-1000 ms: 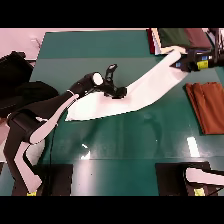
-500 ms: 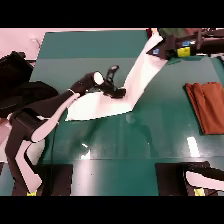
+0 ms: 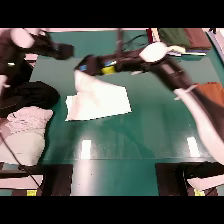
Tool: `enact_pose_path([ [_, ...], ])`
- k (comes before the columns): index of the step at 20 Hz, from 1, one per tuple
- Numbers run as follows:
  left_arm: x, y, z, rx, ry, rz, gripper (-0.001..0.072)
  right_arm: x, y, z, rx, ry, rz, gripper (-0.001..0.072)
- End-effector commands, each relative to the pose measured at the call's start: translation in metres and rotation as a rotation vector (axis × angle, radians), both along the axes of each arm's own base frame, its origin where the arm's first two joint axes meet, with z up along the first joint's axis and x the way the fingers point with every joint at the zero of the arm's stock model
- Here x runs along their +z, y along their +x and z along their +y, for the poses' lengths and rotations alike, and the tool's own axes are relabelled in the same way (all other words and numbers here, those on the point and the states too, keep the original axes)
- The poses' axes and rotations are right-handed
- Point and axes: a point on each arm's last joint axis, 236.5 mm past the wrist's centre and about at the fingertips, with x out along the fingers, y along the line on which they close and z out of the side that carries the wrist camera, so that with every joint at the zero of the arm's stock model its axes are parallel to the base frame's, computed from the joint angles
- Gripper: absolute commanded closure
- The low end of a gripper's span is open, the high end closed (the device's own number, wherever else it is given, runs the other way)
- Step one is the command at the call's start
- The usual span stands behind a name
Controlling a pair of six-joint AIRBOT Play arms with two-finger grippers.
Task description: Fold the shirts.
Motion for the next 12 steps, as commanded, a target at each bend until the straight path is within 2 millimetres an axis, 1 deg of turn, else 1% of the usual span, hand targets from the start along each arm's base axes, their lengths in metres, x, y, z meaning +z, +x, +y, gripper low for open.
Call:
enact_pose_path([
  [1,0.05,-0.018,0.052,0.093,0.025,-0.09,0.0684,-0.02,-0.01,0.048,0.081,-0.006,-0.056,0.0311],
  [2,0.051,-0.019,0.052,0.091,0.026,-0.089,0.0684,-0.033,-0.004,0.034,0.09,-0.07,-0.059,0.0335],
  [4,0.046,-0.023,0.048,0.078,0.021,-0.062,0.0684,-0.074,0.018,-0.016,0.054,-0.248,-0.025,0.0334],
  [6,0.042,-0.026,0.041,0.061,-0.003,-0.038,0.0684,-0.11,0.037,-0.08,-0.008,-0.378,0.045,0.0334],
  [7,0.042,-0.027,0.039,0.048,-0.005,-0.038,0.0684,-0.128,0.044,-0.116,-0.055,-0.428,0.097,0.0334],
  [9,0.043,-0.028,0.034,0.035,-0.019,-0.039,0.0684,-0.165,0.053,-0.187,-0.165,-0.509,0.222,0.0333],
  [10,0.043,-0.028,0.034,0.034,-0.02,-0.039,0.0684,-0.182,0.054,-0.217,-0.216,-0.528,0.276,0.0329],
  [11,0.043,-0.028,0.034,0.033,-0.023,-0.039,0.0684,-0.203,0.055,-0.244,-0.272,-0.531,0.341,0.0224],
  [12,0.043,-0.028,0.033,0.033,-0.023,-0.039,0.0684,-0.222,0.053,-0.263,-0.312,-0.535,0.405,0.0088],
])
